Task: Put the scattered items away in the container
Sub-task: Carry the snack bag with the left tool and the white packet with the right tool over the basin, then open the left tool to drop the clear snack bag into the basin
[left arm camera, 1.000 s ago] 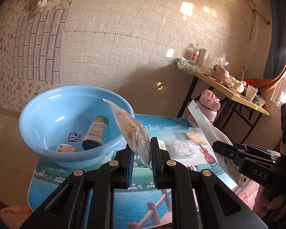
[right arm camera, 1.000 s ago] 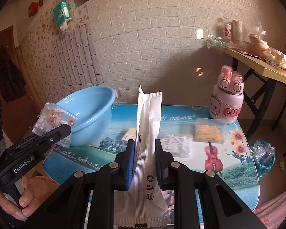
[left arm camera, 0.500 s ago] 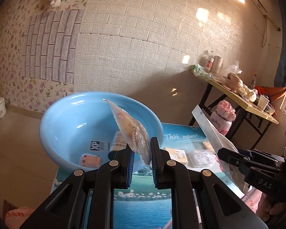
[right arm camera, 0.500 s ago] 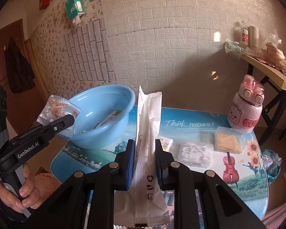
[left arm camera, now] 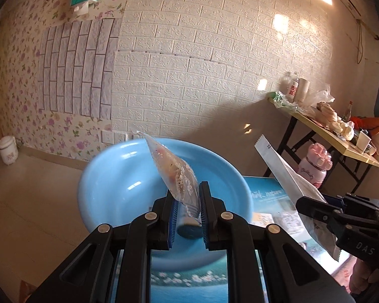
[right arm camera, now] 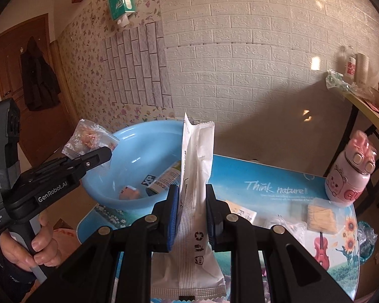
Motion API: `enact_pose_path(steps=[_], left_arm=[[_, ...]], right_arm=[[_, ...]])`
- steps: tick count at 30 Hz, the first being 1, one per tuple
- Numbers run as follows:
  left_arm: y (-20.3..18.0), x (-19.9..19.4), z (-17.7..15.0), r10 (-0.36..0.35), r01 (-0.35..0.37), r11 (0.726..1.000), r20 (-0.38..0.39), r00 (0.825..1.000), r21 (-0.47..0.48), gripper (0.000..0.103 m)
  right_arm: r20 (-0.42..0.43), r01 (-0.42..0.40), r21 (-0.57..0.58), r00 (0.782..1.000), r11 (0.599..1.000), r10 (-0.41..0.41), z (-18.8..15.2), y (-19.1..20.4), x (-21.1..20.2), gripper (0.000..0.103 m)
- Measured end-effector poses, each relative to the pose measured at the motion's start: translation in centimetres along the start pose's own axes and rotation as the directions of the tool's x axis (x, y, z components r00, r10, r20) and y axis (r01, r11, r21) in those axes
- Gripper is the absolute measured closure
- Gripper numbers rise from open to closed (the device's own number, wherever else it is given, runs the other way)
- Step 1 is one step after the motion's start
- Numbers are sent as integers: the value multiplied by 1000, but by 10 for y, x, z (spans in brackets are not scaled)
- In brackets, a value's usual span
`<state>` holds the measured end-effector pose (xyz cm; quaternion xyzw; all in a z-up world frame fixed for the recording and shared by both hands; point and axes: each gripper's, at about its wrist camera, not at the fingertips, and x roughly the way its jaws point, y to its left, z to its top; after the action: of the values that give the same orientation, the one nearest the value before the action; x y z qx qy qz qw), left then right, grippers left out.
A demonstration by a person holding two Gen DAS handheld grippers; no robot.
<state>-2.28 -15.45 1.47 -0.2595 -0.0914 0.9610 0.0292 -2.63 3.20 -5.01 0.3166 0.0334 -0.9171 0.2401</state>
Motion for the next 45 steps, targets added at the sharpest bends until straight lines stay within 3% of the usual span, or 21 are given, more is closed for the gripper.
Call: enact_pose_path(steps=[15, 31, 32, 34, 35, 39, 45], left_arm=[[35, 29, 17, 53, -53, 999, -24, 998, 15, 88], [59, 61, 19, 92, -90, 996, -88, 992, 21, 86], [59, 61, 19, 90, -89, 996, -94, 991, 19, 83], [59, 63, 18, 94, -92, 996, -117, 989, 17, 53], [59, 62, 18, 97, -96, 995, -112, 989, 17, 33], [53, 53, 17, 106, -102, 993, -69, 992, 55, 31], [55, 51, 17, 110, -107, 993, -67, 992, 47, 31]], right_arm=[[-4, -87, -75, 996, 993, 87, 50, 48, 58, 83], [-85, -88, -70, 993, 994, 82, 45, 57, 105, 83], [-89, -88, -70, 993, 994, 81, 44, 57, 106, 82], [-96, -87, -69, 992, 994, 80, 43, 57, 108, 83], [-99, -86, -68, 992, 994, 79, 42, 57, 110, 83], [-115, -81, -63, 991, 995, 74, 38, 54, 116, 83], [-121, -73, -55, 990, 996, 66, 35, 53, 115, 83]])
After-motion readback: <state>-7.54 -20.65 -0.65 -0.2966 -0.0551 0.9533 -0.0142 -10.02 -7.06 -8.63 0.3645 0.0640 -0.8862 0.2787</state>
